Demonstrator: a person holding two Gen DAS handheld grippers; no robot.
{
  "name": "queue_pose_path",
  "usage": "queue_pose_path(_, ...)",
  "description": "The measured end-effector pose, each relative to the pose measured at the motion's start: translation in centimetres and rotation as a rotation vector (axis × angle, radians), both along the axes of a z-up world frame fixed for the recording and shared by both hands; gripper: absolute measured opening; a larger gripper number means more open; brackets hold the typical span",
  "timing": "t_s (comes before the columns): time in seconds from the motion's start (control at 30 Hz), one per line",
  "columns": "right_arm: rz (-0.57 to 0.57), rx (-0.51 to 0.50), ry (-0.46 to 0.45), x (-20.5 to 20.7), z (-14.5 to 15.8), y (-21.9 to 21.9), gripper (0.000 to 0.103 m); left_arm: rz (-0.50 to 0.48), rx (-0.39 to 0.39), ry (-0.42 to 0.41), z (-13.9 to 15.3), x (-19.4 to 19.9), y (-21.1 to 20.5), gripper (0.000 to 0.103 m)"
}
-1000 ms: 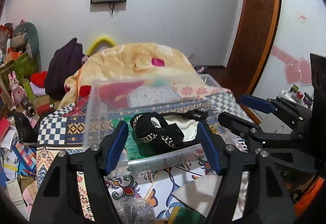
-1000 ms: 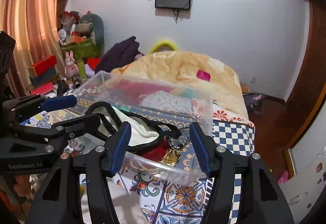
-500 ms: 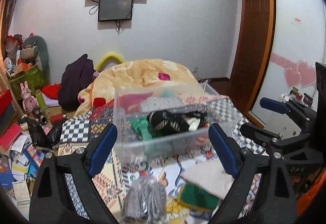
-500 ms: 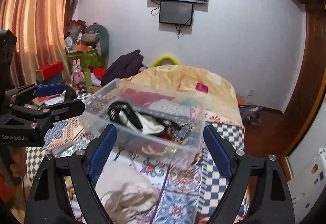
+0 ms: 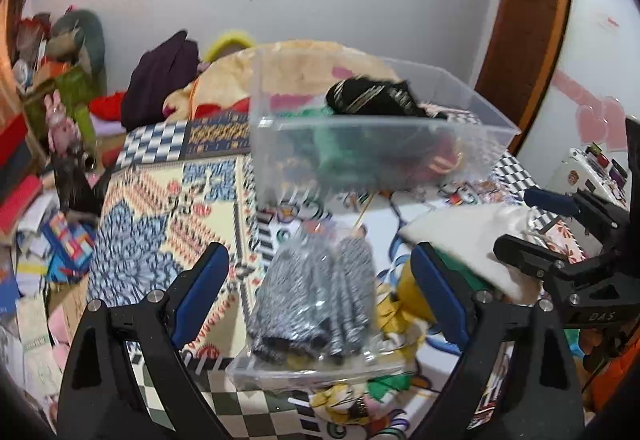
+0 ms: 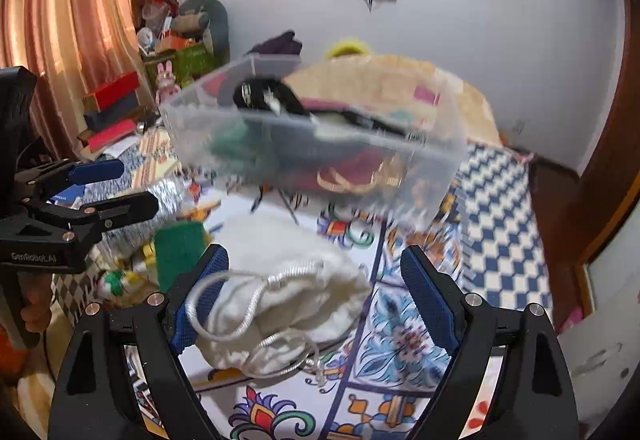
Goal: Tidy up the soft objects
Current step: 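Grasp bagged grey gloves with left tool while right tool grasps white drawstring pouch, then lower grey gloves into box with left tool while right tool drops white pouch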
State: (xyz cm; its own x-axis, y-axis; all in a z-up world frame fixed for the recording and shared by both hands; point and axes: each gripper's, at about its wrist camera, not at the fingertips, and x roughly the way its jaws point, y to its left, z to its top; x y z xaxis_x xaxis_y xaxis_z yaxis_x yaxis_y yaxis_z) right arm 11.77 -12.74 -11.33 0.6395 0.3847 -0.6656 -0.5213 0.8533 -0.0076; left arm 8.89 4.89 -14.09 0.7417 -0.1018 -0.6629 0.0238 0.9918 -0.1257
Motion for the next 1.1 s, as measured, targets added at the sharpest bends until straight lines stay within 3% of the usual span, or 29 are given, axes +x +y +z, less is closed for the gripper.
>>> queue_pose_path(0.3,-0.013,0.025,0.025,-0.1,-1.2,-0.9,0.083,0.029,-0.018,0.026,-1.8,0.1,0.7,0.089)
queue_pose_path(0.37,-0.002,0.038,0.035,-0.2,-1.3,-1.0,0.066,0.025,-0.031,0.035,-2.1,0.2,0.9,0.08)
queue_pose_path(0.5,0.012,0.051,0.046,-0.2,-1.6,-0.9,0.048,0.003,-0.042,0.034,-2.3,0.1,0.8,0.069)
queue_pose_path(0.57,0.021,0.062,0.045,-0.3,-1.4,-1.0,0.034,-0.016,-0.046,0.033,-2.3,0.0,0.5,0.059)
queue_pose_path(0.67,0.02,0.076,0.041,-0.4,-1.2,-1.3,0.024,-0.022,-0.025,0.017,-1.9,-0.2,0.0,0.05)
queue_pose_path(1.1,-0.024,0.13,-0.058,-1.3,2.5,-3.6,0.02,-0.035,-0.014,-0.074,1.7,-1.7,-0.6,0.045)
